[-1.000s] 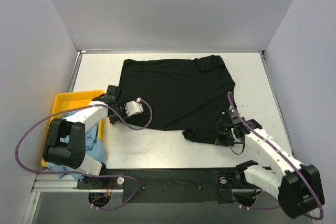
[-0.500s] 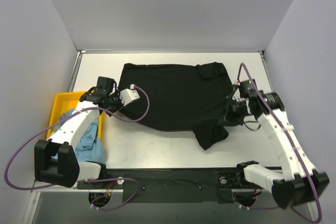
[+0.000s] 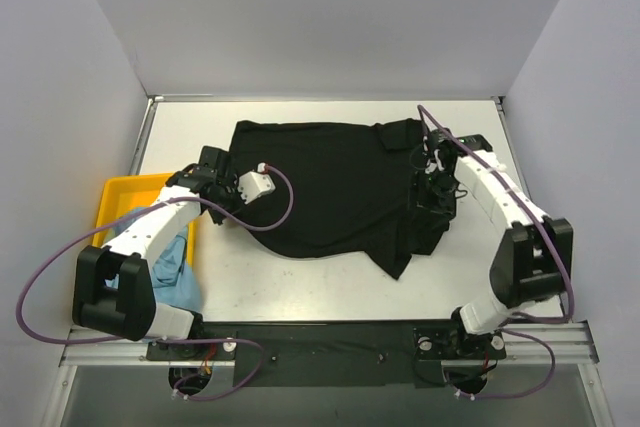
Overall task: Fold and stack the t-shirts
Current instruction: Grap the side of the flattened tshirt closest away from the robot with both arms
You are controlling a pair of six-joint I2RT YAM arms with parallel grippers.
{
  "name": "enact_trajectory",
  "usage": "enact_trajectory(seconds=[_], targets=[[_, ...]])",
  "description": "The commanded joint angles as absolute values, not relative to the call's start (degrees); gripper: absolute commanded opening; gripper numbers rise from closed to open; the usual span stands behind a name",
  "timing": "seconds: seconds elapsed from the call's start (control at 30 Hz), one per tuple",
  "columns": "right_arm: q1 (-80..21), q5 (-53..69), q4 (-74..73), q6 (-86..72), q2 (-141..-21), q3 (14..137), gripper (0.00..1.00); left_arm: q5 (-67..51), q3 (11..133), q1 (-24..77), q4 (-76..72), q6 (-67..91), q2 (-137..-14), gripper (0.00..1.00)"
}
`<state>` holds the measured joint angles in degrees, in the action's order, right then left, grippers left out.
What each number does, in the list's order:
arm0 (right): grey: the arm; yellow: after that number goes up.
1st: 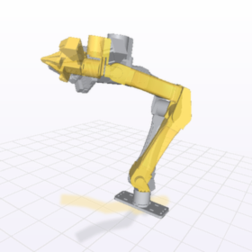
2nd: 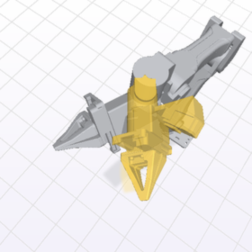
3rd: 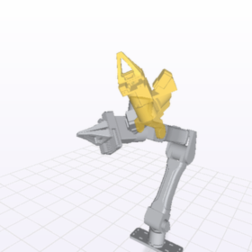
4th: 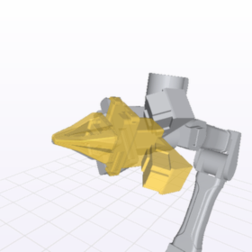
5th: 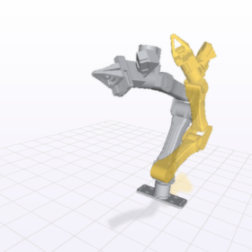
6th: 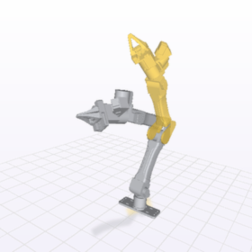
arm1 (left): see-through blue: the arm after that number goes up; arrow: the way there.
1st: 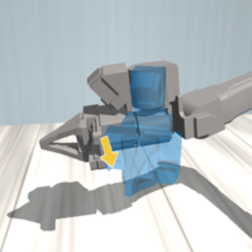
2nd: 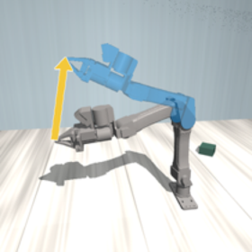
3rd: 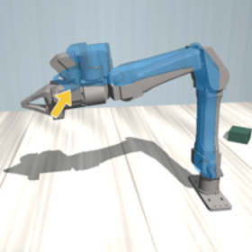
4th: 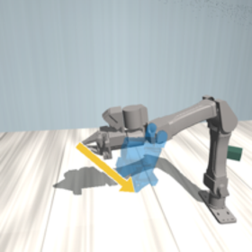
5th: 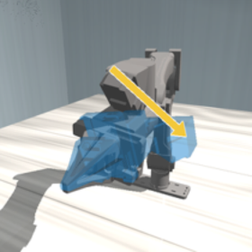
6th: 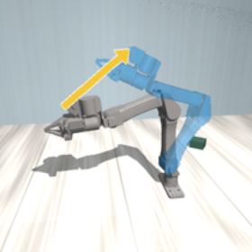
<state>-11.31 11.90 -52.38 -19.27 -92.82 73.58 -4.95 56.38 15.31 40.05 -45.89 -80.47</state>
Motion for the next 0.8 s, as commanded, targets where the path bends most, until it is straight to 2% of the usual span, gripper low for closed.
enact_trajectory(seconds=[0.0,0.1,0.27,0.47,0.57,0.63,0.67,0.73,0.77], targets=[[-9.67,4.04,-54.94,-22.40,-79.49,66.30,0.52,-5.54,56.52,15.47,39.90,-44.30,-79.45,0.00],[-10.54,9.64,-49.78,-26.71,-73.49,57.68,0.45,-5.80,56.25,15.38,39.46,-43.77,-79.19,0.00],[-15.73,13.09,-36.86,-38.12,-69.70,43.34,0.51,-6.24,57.30,15.38,39.64,-42.80,-79.72,0.00],[-21.52,14.58,-23.76,-48.42,-74.17,36.04,0.55,-6.33,58.62,15.47,40.34,-43.15,-79.98,0.00],[-21.97,15.20,-20.05,-51.23,-78.03,33.76,0.53,-6.42,58.97,15.47,40.60,-42.98,-79.80,0.00],[-21.80,15.12,-18.37,-51.85,-79.36,32.70,0.39,-6.59,59.24,15.47,41.04,-42.98,-79.54,0.00],[-21.71,15.20,-17.76,-51.86,-79.45,32.52,0.22,-6.50,59.41,15.47,41.74,-42.98,-79.37,0.00],[-21.45,15.55,-17.93,-51.59,-78.75,32.43,0.00,-6.15,59.85,15.38,43.58,-42.89,-79.02,0.00],[-21.27,15.64,-18.45,-51.42,-76.84,32.52,0.00,-5.72,59.85,15.47,44.38,-42.98,-78.84,0.00]])
